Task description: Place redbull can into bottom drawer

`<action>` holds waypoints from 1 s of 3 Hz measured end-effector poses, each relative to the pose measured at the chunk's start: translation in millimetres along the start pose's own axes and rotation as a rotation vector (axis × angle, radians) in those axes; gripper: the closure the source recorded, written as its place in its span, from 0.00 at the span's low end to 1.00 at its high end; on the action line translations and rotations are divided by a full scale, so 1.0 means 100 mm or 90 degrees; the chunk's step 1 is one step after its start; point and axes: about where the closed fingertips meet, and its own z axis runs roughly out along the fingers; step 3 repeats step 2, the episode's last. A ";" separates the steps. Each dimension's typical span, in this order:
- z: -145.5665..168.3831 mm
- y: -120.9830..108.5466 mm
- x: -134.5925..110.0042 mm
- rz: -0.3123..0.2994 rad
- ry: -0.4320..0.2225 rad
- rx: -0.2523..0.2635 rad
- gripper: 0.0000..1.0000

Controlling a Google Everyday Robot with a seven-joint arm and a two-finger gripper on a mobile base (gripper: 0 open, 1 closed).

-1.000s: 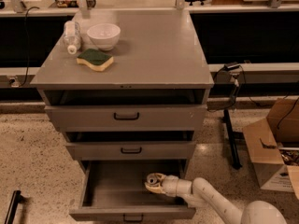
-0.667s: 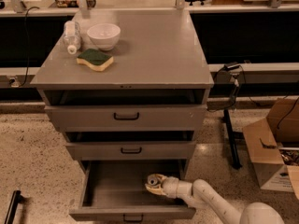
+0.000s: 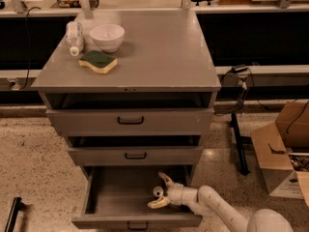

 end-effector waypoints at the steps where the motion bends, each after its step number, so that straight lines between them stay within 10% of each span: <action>1: -0.27 0.00 -0.16 -0.015 -0.005 0.028 0.00; 3: -0.31 0.02 -0.16 -0.013 -0.007 0.031 0.00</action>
Offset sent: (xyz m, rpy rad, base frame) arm -0.0173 -0.0606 0.0478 -0.0203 -0.0728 -0.1010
